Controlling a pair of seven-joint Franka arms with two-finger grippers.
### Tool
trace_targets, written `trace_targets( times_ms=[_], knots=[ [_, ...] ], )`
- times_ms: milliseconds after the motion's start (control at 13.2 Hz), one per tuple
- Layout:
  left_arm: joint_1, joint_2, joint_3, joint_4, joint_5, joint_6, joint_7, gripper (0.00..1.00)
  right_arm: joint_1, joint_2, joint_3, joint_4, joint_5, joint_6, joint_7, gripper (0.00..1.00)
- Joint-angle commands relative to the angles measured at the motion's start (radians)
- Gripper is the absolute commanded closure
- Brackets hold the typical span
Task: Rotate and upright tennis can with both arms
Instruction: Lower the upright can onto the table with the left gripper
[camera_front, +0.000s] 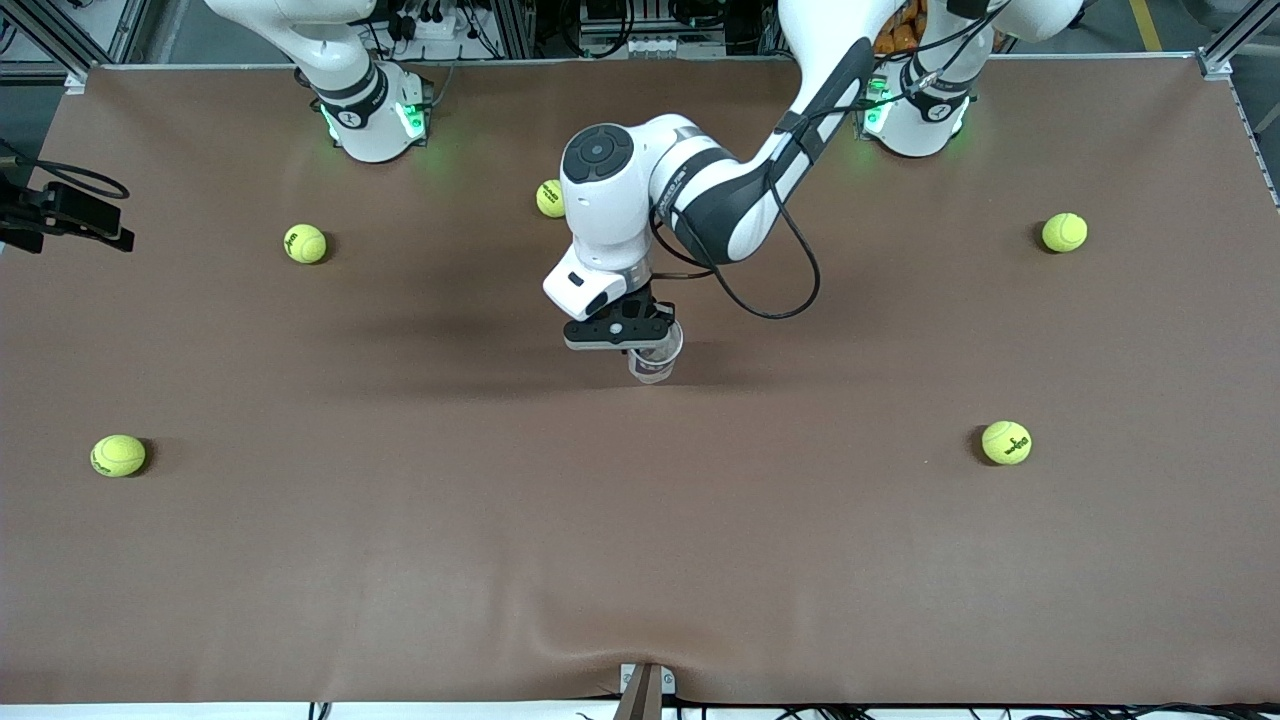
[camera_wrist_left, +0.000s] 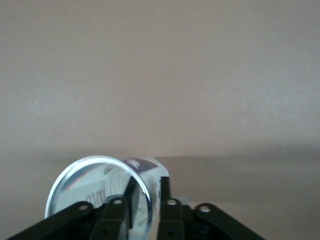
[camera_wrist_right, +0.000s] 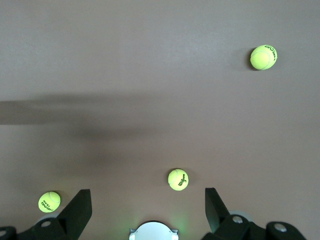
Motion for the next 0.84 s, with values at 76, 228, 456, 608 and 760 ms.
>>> trace_targets(
  times_ms=[76, 228, 456, 608, 760],
  knots=[
    [-0.009, -0.003, 0.001, 0.01, 0.057, -0.003, -0.025, 0.0, -0.005, -0.003, -0.002, 0.006, 0.009, 0.001, -0.004, 0.0],
    [-0.009, -0.004, 0.001, 0.01, 0.057, -0.004, -0.025, 0.0, -0.002, -0.003, -0.002, 0.006, 0.009, 0.002, -0.004, 0.0],
    [-0.009, -0.026, -0.004, 0.01, 0.038, -0.004, -0.036, 0.0, 0.003, 0.0, -0.002, 0.006, 0.012, 0.002, -0.004, 0.0],
    [-0.009, -0.038, -0.007, 0.01, 0.034, -0.009, -0.036, 0.0, 0.003, 0.0, -0.002, 0.006, 0.013, 0.002, -0.004, 0.0],
    [-0.012, -0.041, -0.008, 0.01, 0.034, -0.018, -0.037, 0.0, 0.003, 0.0, -0.002, 0.006, 0.013, 0.002, -0.004, 0.0]
  ],
)
